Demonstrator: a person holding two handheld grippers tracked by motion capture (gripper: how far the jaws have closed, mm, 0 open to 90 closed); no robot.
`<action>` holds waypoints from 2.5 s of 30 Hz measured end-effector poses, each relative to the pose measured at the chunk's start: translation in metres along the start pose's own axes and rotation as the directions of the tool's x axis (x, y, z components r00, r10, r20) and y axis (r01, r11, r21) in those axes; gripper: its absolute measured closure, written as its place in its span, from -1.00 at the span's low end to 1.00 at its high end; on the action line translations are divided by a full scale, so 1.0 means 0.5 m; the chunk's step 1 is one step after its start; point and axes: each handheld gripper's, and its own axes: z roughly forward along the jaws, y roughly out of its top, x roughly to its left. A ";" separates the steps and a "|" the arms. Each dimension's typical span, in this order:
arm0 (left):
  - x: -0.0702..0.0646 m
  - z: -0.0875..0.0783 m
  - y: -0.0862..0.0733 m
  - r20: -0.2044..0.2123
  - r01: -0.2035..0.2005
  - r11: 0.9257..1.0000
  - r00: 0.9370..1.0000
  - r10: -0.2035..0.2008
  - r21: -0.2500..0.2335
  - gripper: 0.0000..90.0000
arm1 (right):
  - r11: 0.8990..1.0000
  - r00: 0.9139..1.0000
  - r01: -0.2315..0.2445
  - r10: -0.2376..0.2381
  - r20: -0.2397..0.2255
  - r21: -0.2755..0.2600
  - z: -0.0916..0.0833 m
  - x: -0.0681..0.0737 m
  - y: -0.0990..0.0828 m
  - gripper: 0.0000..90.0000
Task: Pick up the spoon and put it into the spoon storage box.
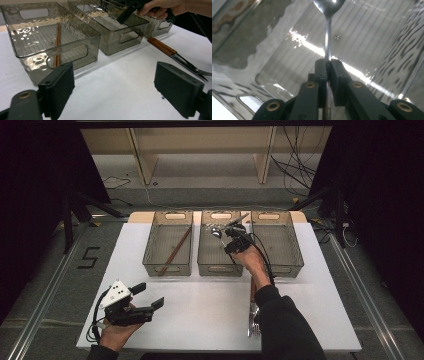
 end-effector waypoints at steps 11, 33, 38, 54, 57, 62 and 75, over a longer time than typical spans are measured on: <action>0.000 -0.002 0.000 -0.001 -0.004 1.000 1.000 0.004 -0.002 -0.64 | 0.996 0.997 0.043 -0.048 -0.056 -0.083 -0.053 0.002 -0.005 0.30; 0.000 -0.001 0.000 -0.008 0.000 1.000 1.000 0.000 -0.004 -0.64 | 0.938 0.972 0.126 -0.182 -0.149 -0.323 -0.220 0.015 -0.215 0.21; 0.000 0.000 0.000 -0.009 0.000 1.000 1.000 -0.001 -0.004 -0.64 | 0.941 0.980 0.113 -0.159 -0.123 -0.319 -0.209 -0.001 -0.243 0.38; 0.000 0.000 0.001 -0.008 -0.001 1.000 1.000 0.001 -0.004 -0.64 | 0.964 0.985 0.166 -0.174 -0.020 -0.208 -0.146 -0.020 -0.290 0.99; 0.000 0.001 0.002 -0.007 -0.002 1.000 1.000 0.002 -0.003 -0.64 | 0.969 0.987 0.154 -0.158 -0.008 -0.192 -0.135 -0.023 -0.294 1.00; -0.001 0.005 0.002 -0.005 -0.002 1.000 1.000 0.002 0.001 -0.64 | 0.978 0.990 0.139 -0.138 0.017 -0.158 -0.115 -0.031 -0.302 1.00; 0.001 0.003 0.002 -0.005 0.000 1.000 1.000 0.000 0.001 -0.64 | 0.987 0.991 0.129 -0.126 0.038 -0.098 -0.086 -0.030 -0.310 1.00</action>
